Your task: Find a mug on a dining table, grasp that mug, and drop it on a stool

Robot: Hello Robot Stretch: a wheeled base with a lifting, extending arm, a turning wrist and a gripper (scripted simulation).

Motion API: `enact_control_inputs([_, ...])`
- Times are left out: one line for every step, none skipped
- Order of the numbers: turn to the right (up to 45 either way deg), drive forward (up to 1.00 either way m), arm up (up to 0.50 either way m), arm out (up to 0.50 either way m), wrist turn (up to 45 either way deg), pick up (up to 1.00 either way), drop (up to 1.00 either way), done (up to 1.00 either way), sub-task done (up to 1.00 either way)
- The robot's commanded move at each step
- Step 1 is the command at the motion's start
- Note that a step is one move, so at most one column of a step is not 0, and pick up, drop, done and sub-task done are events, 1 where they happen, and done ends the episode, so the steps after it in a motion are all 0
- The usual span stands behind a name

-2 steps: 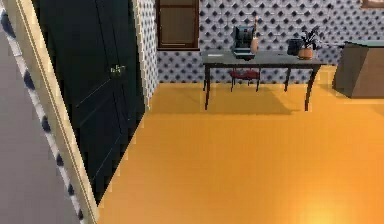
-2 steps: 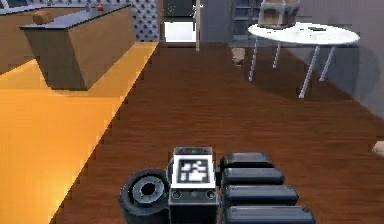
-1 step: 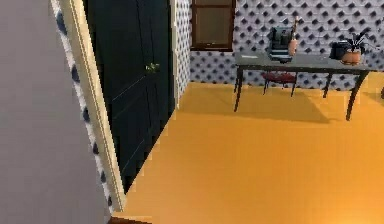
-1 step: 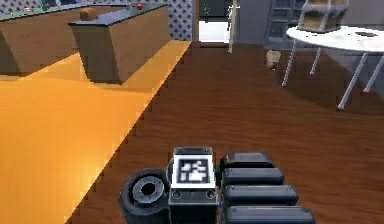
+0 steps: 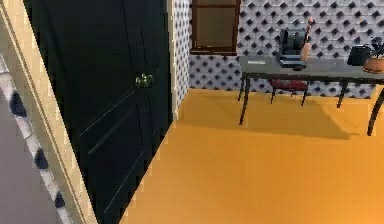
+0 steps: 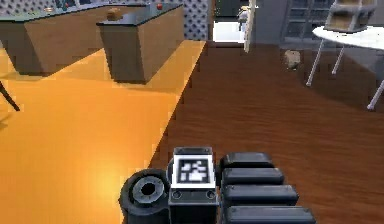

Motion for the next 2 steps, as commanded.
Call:
enact_control_inputs([-27.0, 0.00, 0.00, 0.00, 0.0, 0.00, 0.00, 0.00, 0.00])
enact_control_inputs([0.0, 0.55, 0.00, 0.00, 0.0, 0.00, 0.00, 0.00, 0.00])
